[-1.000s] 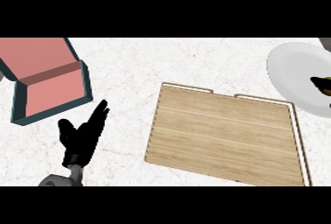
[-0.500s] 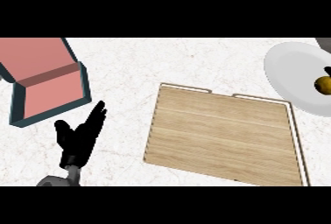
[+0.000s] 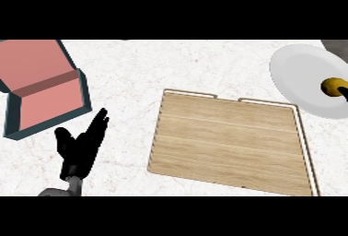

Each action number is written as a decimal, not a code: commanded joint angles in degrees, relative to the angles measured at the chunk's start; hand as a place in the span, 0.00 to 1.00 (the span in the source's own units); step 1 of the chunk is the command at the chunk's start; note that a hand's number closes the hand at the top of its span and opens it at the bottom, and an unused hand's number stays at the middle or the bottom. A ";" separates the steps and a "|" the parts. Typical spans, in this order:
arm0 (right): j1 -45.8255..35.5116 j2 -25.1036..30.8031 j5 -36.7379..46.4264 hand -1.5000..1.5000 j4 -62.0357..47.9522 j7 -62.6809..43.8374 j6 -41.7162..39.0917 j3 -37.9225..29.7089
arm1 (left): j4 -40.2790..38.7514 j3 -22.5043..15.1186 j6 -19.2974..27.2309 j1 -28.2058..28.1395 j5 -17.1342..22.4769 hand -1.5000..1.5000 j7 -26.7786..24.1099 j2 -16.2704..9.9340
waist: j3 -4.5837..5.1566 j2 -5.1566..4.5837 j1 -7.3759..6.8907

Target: Pick the lemon from the tray and place it in the plate

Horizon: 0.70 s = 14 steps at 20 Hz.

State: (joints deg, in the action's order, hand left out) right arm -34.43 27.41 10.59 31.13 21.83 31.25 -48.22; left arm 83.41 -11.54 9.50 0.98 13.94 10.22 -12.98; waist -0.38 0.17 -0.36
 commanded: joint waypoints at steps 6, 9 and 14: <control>13.10 -7.34 -1.39 0.00 14.48 -3.15 -6.70 7.29 | -4.04 3.00 -1.31 1.94 0.75 0.50 2.02 0.88 | 0.47 0.05 1.15; 17.46 -10.70 0.36 0.00 24.88 -10.18 -5.66 11.59 | -2.09 1.86 -0.87 -2.08 -1.12 0.50 0.38 1.12 | 0.50 0.14 1.11; 26.27 -13.45 1.04 0.00 38.69 -16.74 -5.34 14.76 | -1.62 2.48 -1.56 -2.17 -1.42 0.50 1.16 1.68 | 0.46 0.05 0.92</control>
State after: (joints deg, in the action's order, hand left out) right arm -13.51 16.37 10.29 59.30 11.39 25.24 -36.85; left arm 83.38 -9.26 8.25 0.03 12.58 10.19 -12.02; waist -0.23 0.57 0.58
